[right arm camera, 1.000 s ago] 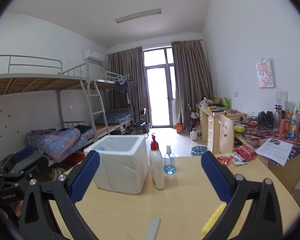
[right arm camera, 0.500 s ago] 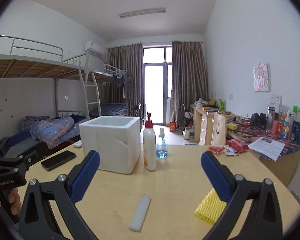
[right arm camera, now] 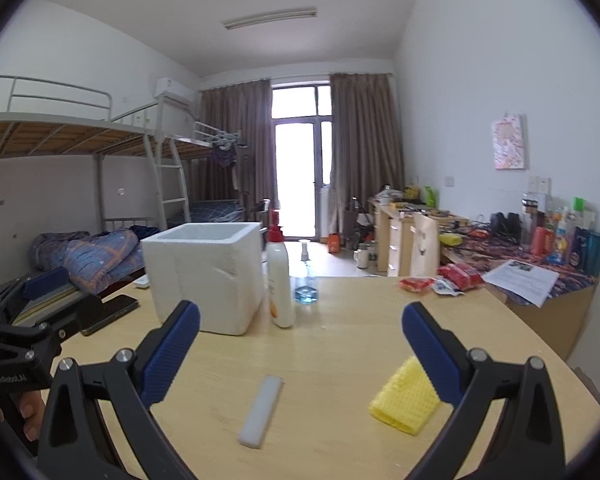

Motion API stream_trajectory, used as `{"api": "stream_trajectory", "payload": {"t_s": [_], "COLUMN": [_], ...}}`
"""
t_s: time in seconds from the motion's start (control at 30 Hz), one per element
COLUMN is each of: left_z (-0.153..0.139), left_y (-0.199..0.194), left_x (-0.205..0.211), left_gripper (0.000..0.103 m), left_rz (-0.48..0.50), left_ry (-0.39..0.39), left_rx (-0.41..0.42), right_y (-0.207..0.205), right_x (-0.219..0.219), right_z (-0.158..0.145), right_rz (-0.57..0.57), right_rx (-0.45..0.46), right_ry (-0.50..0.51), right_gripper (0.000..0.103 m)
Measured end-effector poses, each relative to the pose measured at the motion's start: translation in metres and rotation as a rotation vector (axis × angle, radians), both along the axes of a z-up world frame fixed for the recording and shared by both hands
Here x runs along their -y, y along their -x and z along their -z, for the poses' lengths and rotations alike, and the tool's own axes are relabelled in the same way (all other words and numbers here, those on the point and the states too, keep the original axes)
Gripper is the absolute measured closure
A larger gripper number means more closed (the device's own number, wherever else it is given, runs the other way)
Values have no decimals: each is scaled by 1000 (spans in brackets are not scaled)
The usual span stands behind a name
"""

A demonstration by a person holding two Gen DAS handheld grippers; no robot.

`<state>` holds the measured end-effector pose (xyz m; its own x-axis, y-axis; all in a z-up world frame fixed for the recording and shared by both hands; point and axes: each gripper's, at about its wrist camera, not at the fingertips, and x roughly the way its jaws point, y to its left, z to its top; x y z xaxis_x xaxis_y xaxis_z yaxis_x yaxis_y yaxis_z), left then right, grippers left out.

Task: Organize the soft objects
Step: 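Reach the left tool to the white foam strip while the right tool reaches the yellow mesh sleeve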

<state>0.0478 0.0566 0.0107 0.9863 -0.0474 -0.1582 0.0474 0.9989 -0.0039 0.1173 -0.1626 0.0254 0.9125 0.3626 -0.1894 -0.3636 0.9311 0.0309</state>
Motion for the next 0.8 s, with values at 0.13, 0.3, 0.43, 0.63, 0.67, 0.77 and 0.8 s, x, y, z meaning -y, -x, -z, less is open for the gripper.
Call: {"api": "stream_trajectory", "payload": {"t_s": [0.13,0.3,0.43,0.63,0.67,0.77,0.8], "left_z": [5,10,15,23,24,28,30], "left_y": [-11,-20,-27,-41,-43,-48,-51], "left_x": [17,33,47,61,63,66,68], "left_gripper": [1,1,1,1,1,1,1], "left_rz": [66,127,166,188,188,187,187], "left_ry": [9,7,9,9,10,10,11], "left_rx": [-40,-67,-93,-164,-172,-203,-216], "right_y": [2,4,6,-5,-6,-13,-15], "right_x": [18,40,52,61,61,63,63], "right_z": [2,6,10,18,19,26,28], "right_rz": [35,96,129,156,160,172,168], "right_rx": [-12,-33,-47,-93,-96,-121,-132], "right_ry": [-19,-23,-26,-22,-21,-6,-3], "right_gripper": [1,1,1,1,1,1,1]}}
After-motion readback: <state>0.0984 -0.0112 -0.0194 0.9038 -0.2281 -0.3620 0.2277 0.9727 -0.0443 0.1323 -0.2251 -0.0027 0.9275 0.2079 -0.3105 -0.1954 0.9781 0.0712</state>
